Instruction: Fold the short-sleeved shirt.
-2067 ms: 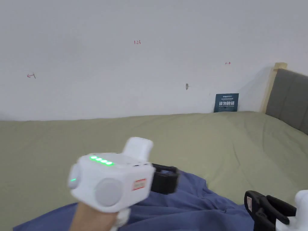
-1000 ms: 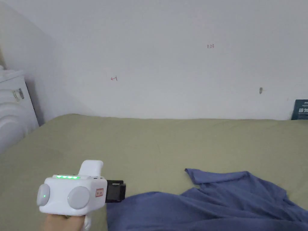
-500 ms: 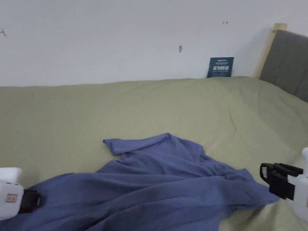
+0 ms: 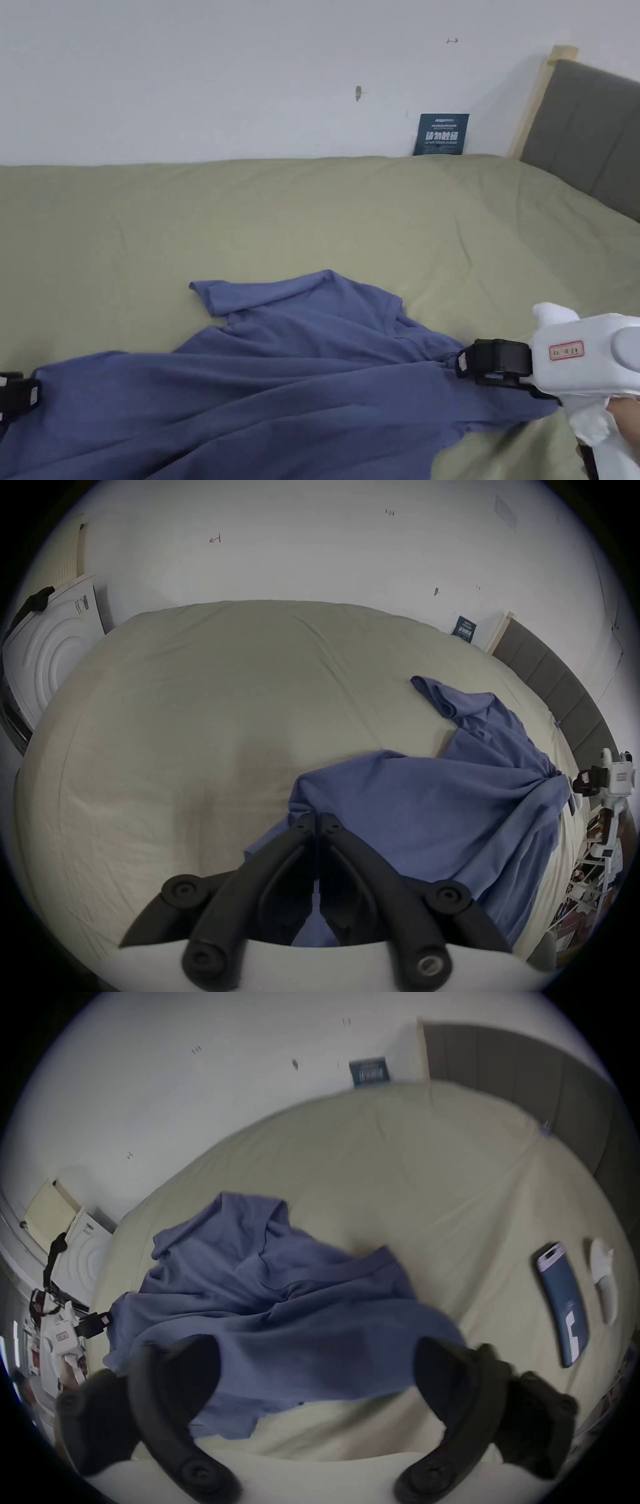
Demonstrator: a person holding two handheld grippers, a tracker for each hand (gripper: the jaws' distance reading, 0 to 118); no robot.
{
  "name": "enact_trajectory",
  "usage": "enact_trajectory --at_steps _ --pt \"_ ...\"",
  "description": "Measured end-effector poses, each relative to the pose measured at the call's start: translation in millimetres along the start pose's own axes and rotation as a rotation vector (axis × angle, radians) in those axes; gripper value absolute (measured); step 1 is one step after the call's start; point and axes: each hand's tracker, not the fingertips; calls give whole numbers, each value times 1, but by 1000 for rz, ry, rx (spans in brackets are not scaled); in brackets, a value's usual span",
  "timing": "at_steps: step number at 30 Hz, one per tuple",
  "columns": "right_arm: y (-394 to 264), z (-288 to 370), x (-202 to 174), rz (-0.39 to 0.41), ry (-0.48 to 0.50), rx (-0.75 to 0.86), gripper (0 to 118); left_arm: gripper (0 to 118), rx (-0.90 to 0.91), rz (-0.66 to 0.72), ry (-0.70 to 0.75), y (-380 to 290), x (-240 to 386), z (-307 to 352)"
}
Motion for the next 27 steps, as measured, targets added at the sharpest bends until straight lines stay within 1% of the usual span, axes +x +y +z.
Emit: enact_trajectory --at_steps 1,2,5,7,8,9,10,11,12,13,14,15,16,20,25,27 --pt "2 -8 -2 4 -16 23 115 0 0 -3 -5 1 3 4" --pt "4 -15 -4 7 -16 18 114 0 -1 -4 -5 1 4 6" --pt "3 -32 -16 13 -58 -3 114 0 1 -30 -2 2 5 11" --pt "2 -48 -21 17 -161 -62 113 0 8 -17 -18 5 -3 9" --pt "2 -51 -22 27 -164 -108 96 0 13 -13 -22 5 -3 10" --pt "1 -53 -26 57 -176 -134 66 0 13 -5 -27 6 -5 8" --pt "-2 -49 -32 101 -192 -100 45 0 10 1 -36 7 -7 6" --pt "-5 -43 -37 139 -181 -56 20 0 13 -2 -36 7 -7 5" --pt "-6 -38 -42 155 -139 -29 11 0 14 -8 -38 8 -7 5" --pt "-7 -33 -50 149 -127 -10 11 0 13 -20 -38 8 -5 4" --pt "-7 -29 -57 159 -155 -2 11 0 18 -27 -30 8 -4 4" --pt "-9 -20 -62 207 -160 31 11 0 25 -27 -32 9 -5 6" --pt "-9 -13 -67 235 -136 71 11 0 42 -22 -45 11 -5 9" --pt "3 14 -84 285 -79 171 11 0 92 -14 -72 24 -5 23" --pt "21 40 -106 290 -20 264 11 0 184 31 -119 48 -4 49" --pt "28 48 -114 293 1 307 11 0 211 29 -121 58 -4 61"
